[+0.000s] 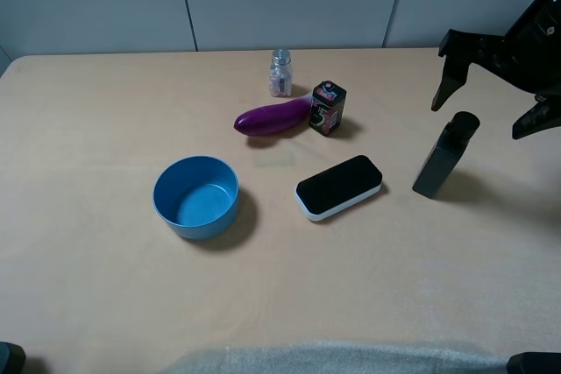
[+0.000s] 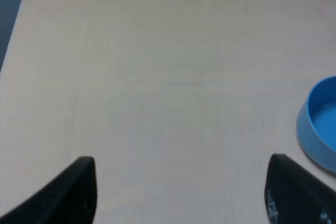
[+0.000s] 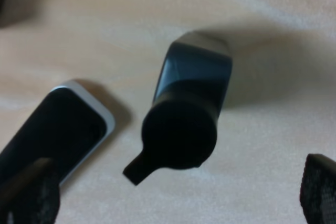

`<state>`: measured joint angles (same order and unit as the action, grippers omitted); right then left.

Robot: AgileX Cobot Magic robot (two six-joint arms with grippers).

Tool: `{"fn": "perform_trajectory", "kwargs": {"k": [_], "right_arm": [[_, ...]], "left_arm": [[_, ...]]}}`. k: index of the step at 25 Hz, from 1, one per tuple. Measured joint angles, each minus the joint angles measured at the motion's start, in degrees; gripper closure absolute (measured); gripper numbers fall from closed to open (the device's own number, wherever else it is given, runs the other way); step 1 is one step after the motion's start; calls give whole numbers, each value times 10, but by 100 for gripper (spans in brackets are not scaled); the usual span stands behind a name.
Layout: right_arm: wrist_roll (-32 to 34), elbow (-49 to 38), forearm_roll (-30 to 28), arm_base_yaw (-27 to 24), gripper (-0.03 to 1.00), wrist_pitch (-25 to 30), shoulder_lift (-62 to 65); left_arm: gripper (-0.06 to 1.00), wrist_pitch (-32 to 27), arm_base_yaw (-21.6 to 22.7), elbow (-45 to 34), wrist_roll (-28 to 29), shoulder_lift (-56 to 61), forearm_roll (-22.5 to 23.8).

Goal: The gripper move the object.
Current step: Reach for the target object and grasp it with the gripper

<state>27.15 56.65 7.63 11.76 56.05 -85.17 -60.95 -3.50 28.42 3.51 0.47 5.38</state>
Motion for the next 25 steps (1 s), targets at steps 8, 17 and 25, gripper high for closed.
{"fn": "perform_trajectory", "kwargs": {"k": [8,17,25], "right_arm": [[8,0,-8,24,27,-26,-55],[14,0,-17,27,27,-45,-87],[35,0,-48,27,27,-38,-108]], "left_arm": [[21,0,0,0,0,0,0],[21,0,0,0,0,0,0],[21,0,0,0,0,0,0]]}}
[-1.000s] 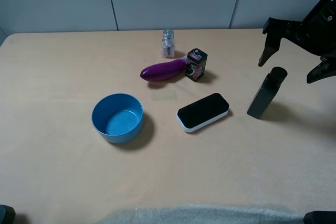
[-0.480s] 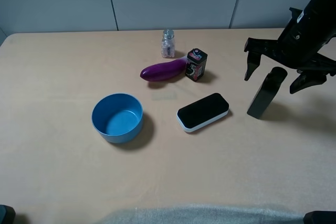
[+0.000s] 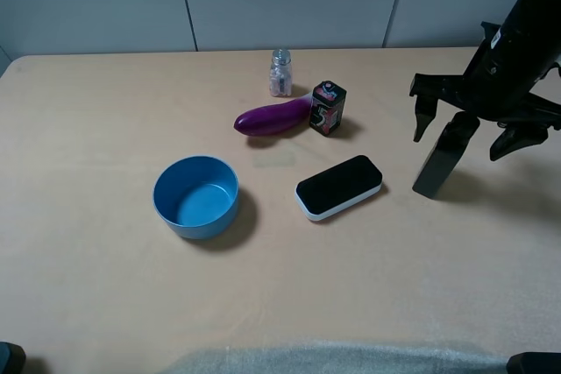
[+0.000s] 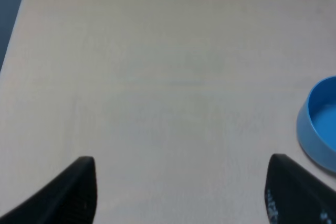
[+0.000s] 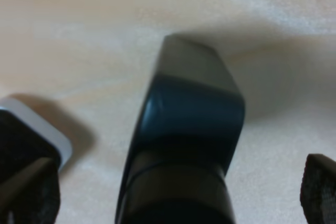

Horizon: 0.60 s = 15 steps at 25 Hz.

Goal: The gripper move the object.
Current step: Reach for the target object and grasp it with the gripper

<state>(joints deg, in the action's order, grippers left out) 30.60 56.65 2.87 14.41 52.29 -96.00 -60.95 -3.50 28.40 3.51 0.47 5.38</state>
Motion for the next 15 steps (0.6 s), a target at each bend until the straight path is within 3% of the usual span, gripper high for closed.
{"fn": "perform_trajectory", "kwargs": {"k": [15], "right_arm": [[47,0,-5,0,27,-15,-25]], "left_arm": [[21,0,0,0,0,0,0]]}}
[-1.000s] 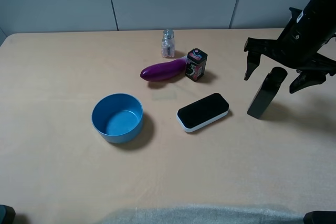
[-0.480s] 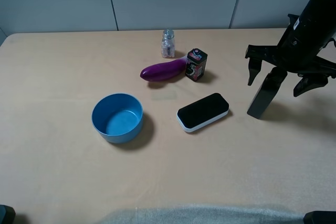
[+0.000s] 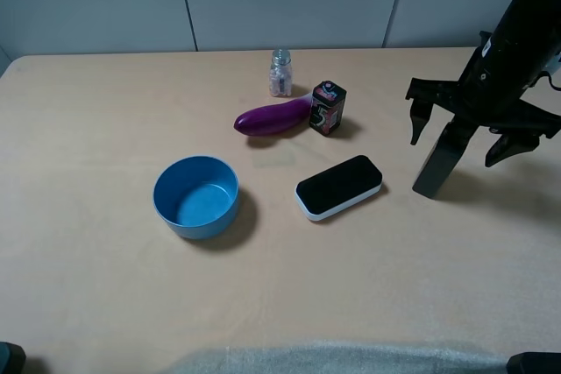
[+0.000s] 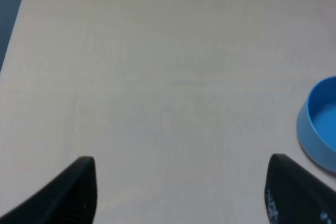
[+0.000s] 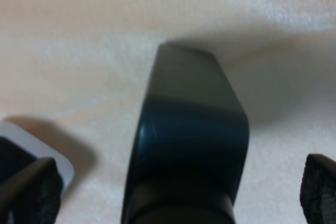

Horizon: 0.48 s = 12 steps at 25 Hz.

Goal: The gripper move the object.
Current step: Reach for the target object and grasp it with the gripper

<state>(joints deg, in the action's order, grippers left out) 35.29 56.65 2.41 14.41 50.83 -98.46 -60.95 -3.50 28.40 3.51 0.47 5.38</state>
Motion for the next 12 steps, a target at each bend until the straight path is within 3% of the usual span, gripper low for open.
{"fn": "perform_trajectory", "kwargs": {"k": [12], "right_arm": [[30,1,10,0,27,-14,-38]], "left_arm": [[21,0,0,0,0,0,0]]}}
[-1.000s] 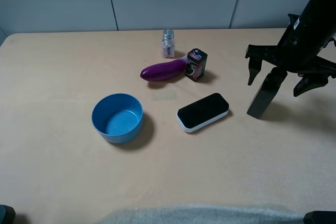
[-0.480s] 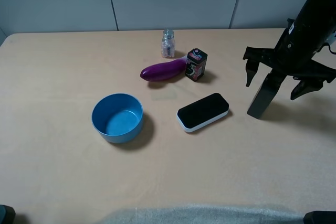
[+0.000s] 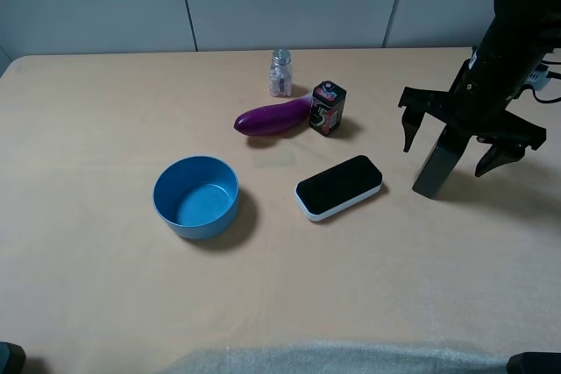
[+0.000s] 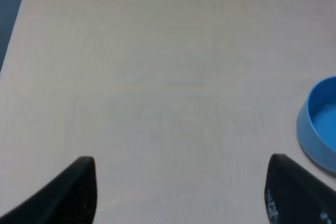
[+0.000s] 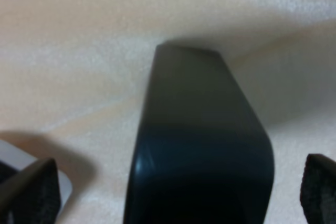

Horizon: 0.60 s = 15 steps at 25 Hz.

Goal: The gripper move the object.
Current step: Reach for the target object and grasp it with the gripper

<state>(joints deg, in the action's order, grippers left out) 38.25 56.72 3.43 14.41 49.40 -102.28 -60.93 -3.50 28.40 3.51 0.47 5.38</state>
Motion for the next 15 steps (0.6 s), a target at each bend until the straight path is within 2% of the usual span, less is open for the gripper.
{"fn": "perform_trajectory", "kwargs": {"k": [10,15], "right_arm": [[1,0,1,0,28,0,0],[0,0,1,0,40,0,0]], "left_arm": [[21,0,0,0,0,0,0],[21,0,0,0,0,0,0]]}}
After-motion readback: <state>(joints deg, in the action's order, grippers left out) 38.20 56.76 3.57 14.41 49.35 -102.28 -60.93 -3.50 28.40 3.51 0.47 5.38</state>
